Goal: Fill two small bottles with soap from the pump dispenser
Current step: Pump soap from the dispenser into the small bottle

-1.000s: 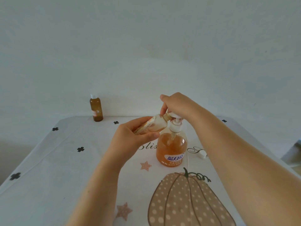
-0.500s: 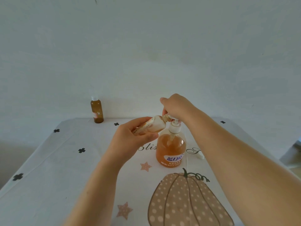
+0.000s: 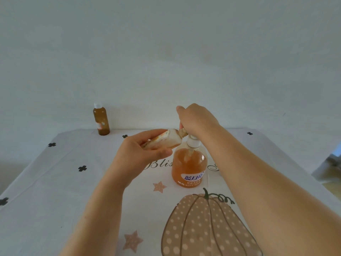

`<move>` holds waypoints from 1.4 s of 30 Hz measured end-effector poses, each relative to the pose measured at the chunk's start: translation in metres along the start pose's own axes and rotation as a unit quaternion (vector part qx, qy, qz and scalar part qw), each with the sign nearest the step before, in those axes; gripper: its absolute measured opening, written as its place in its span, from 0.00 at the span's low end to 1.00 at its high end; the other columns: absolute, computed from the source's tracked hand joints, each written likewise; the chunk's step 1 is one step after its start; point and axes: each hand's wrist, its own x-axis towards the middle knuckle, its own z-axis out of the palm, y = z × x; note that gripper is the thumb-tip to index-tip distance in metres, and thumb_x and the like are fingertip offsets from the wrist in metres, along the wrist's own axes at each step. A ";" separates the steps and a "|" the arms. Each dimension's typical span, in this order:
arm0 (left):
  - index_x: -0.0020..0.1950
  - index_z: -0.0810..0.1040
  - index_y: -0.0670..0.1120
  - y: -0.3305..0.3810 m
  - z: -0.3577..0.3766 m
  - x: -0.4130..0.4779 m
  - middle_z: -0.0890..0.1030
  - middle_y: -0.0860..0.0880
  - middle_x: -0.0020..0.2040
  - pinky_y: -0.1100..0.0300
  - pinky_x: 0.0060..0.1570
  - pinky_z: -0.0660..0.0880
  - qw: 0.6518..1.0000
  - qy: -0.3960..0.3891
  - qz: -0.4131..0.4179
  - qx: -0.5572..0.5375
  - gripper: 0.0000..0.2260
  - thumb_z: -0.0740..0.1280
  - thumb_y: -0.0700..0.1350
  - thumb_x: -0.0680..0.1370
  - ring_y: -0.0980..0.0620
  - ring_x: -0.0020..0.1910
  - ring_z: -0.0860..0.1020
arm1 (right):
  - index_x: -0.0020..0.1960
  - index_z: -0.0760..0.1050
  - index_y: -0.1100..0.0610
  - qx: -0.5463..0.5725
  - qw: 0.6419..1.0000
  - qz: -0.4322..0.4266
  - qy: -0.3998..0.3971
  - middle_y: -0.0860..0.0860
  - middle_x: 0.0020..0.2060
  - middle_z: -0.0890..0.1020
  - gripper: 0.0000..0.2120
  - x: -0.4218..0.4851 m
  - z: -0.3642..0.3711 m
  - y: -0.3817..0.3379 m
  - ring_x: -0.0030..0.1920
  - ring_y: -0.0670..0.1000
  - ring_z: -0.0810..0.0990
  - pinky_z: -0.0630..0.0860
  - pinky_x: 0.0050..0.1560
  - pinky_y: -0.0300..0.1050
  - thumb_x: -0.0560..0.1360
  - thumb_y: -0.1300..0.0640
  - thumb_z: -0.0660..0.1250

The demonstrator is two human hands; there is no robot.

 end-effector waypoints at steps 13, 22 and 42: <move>0.60 0.82 0.60 0.000 0.008 -0.007 0.85 0.62 0.48 0.67 0.46 0.76 1.000 0.010 0.012 -0.013 0.22 0.79 0.46 0.68 0.65 0.43 0.81 | 0.51 0.83 0.61 0.024 1.000 0.001 -0.006 0.52 0.31 0.79 0.24 -0.004 -0.006 -0.001 0.28 0.51 0.74 0.71 0.36 0.43 0.83 0.49 0.51; 0.58 0.82 0.59 0.004 0.003 -0.009 0.85 0.59 0.47 0.68 0.39 0.76 0.999 0.004 0.008 -0.053 0.22 0.78 0.39 0.69 0.61 0.41 0.82 | 0.50 0.82 0.62 0.029 1.000 0.007 -0.009 0.54 0.32 0.83 0.25 -0.004 -0.012 -0.007 0.31 0.54 0.77 0.76 0.45 0.46 0.83 0.48 0.51; 0.52 0.85 0.57 -0.005 0.000 -0.005 0.86 0.53 0.47 0.57 0.46 0.80 0.998 0.024 -0.003 -0.066 0.21 0.81 0.46 0.60 0.51 0.46 0.84 | 0.49 0.82 0.62 0.028 0.999 -0.008 0.017 0.53 0.36 0.82 0.25 0.002 0.003 0.004 0.33 0.53 0.76 0.72 0.39 0.45 0.83 0.48 0.51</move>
